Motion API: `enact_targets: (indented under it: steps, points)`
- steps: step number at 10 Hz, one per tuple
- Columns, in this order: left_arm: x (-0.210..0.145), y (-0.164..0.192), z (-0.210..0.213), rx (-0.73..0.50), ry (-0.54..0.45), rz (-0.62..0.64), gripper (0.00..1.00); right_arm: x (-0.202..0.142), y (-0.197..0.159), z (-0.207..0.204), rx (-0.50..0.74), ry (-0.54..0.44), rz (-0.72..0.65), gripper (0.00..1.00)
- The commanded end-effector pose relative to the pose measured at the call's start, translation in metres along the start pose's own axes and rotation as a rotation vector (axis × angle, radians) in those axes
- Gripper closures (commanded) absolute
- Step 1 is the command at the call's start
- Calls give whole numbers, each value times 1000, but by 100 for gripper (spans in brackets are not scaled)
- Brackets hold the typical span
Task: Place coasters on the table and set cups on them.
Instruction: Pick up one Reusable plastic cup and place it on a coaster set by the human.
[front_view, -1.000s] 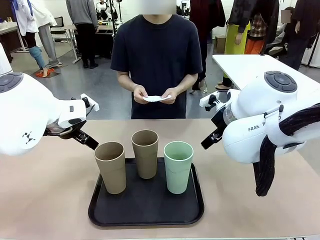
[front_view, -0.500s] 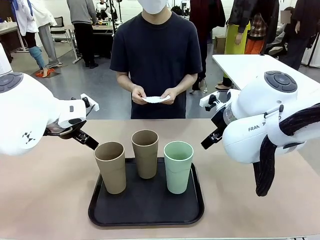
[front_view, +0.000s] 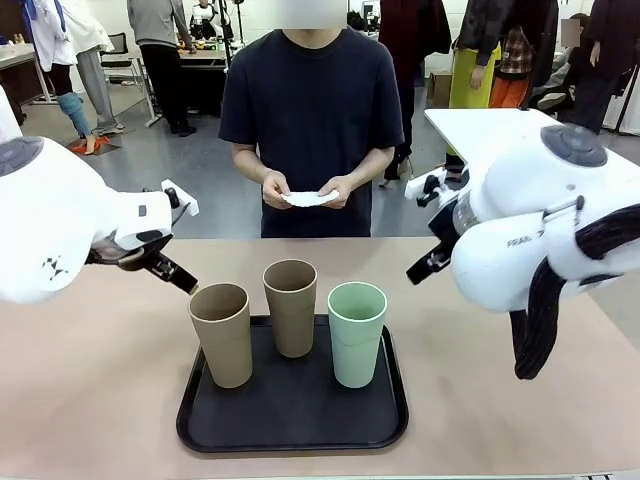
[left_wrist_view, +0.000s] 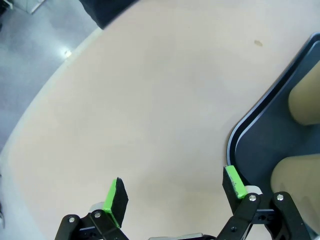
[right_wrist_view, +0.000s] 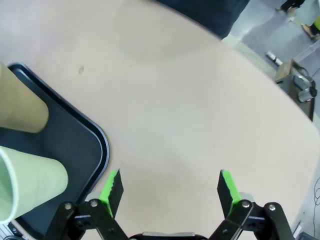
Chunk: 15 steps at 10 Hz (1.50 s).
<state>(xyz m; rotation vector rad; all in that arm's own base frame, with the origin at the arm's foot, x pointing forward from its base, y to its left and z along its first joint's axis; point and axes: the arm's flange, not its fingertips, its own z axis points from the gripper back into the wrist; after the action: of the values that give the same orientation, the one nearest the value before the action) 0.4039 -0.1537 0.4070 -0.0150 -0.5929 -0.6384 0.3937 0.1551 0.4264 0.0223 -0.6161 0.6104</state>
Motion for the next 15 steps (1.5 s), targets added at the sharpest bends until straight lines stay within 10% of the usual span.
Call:
enact_targets:
  steps: [1, 4, 7, 8, 9, 12, 15]
  points:
    - [28, 3, 93, 19, -37, -88, 0, 19, -11, 95, -72, -37, -16, 0]
    - [48, -2, 172, 112, -46, -132, 0, 26, -13, 176, -60, -31, 56, 0]
    - [43, 3, 133, 43, -59, -85, 0, 27, -14, 183, -74, -79, 7, 0]
    - [46, 1, 164, 62, -54, -104, 0, 8, -29, 180, 599, -171, -109, 0]
    - [40, 41, 172, -466, -277, 100, 0, -12, -74, 183, 1052, -393, -313, 0]
    - [2, 89, 162, -1038, -312, 309, 0, -84, -138, 150, 1348, -575, -626, 0]
    - [-59, 143, 166, -869, -245, 519, 0, -173, -176, 148, 1305, -593, -948, 0]
